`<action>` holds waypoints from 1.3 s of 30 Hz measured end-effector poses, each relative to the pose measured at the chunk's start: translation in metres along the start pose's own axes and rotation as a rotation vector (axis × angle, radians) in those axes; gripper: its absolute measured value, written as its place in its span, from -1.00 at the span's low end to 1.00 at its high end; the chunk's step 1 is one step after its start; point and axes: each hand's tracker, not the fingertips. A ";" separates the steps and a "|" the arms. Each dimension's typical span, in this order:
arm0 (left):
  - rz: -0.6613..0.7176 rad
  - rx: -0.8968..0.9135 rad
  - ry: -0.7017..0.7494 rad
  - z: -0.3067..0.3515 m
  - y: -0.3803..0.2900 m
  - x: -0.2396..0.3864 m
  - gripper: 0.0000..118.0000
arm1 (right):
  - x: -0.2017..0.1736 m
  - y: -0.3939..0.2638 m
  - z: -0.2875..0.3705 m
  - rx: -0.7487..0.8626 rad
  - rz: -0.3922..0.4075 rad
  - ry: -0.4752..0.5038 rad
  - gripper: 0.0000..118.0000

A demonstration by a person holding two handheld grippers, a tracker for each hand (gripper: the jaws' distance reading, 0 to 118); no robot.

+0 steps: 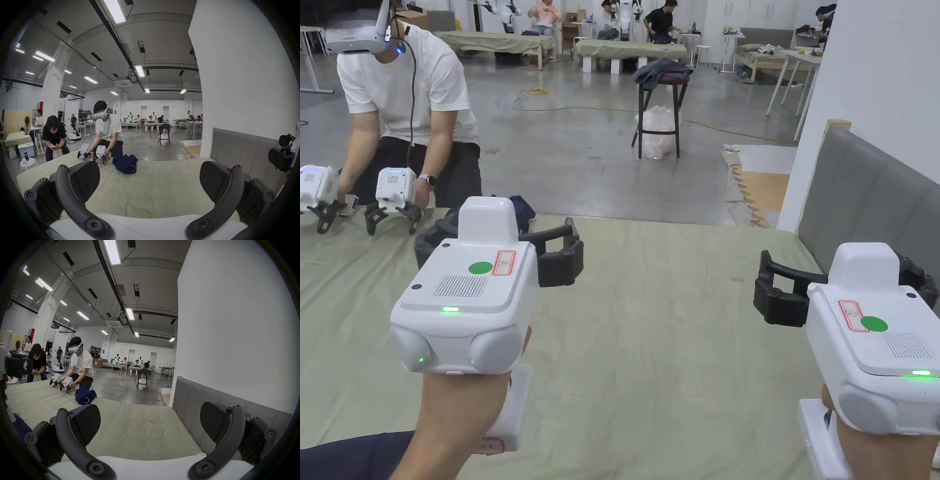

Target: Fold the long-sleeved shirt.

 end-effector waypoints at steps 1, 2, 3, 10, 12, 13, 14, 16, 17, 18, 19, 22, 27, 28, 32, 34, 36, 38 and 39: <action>-0.008 -0.004 -0.005 0.000 0.000 0.002 0.87 | 0.000 0.000 0.000 -0.001 -0.001 0.002 1.00; -0.013 -0.005 -0.013 0.001 0.001 0.005 0.87 | 0.000 0.000 0.000 -0.001 0.000 0.003 1.00; -0.021 -0.014 -0.012 0.000 0.001 0.009 0.87 | -0.001 0.000 0.001 0.000 0.004 0.004 1.00; 0.017 -0.064 -0.032 0.002 -0.001 0.019 0.87 | -0.007 0.000 0.002 0.001 0.034 0.020 1.00; -0.037 -0.086 0.048 0.002 -0.002 0.028 0.87 | -0.006 0.000 0.002 0.001 0.034 0.021 1.00; -0.063 -0.073 0.071 0.003 -0.003 0.031 0.87 | -0.006 0.000 0.002 0.001 0.035 0.019 1.00; -0.091 -0.063 0.054 0.005 -0.005 0.032 0.87 | -0.006 0.000 0.002 0.000 0.035 0.018 1.00; -0.069 -0.069 0.036 0.005 -0.003 0.033 0.87 | -0.006 0.000 0.002 -0.001 0.030 0.018 1.00; -0.042 -0.062 0.011 0.006 -0.002 0.032 0.87 | -0.005 0.000 0.001 -0.003 0.026 0.018 1.00; -0.029 -0.064 0.002 0.007 -0.001 0.031 0.87 | -0.005 0.000 0.001 -0.003 0.023 0.019 1.00; -0.023 -0.075 -0.001 0.007 0.001 0.030 0.87 | -0.004 0.000 0.002 -0.003 0.022 0.020 1.00; 0.030 -0.067 0.002 0.006 0.003 0.024 0.88 | -0.003 0.002 0.003 -0.001 0.024 0.019 1.00; 0.037 -0.065 -0.007 0.008 0.007 0.021 0.88 | 0.000 0.002 0.004 0.002 0.016 0.016 1.00; 0.040 -0.065 -0.003 0.008 0.007 0.021 0.88 | 0.000 0.002 0.004 0.002 0.013 0.017 1.00; 0.040 -0.046 0.033 0.011 0.006 0.021 0.89 | 0.000 0.002 0.005 0.002 0.014 0.021 1.00; 0.031 -0.047 0.033 0.012 0.006 0.022 0.89 | -0.001 0.002 0.005 0.003 0.018 0.021 1.00; 0.022 -0.066 0.039 0.012 0.006 0.024 0.89 | -0.001 0.002 0.005 0.002 0.013 0.022 1.00; 0.027 -0.073 0.029 0.012 0.005 0.023 0.89 | -0.002 0.002 0.005 -0.001 0.005 0.025 1.00; 0.030 -0.075 0.012 0.013 0.005 0.020 0.89 | -0.002 0.002 0.005 -0.002 0.004 0.027 1.00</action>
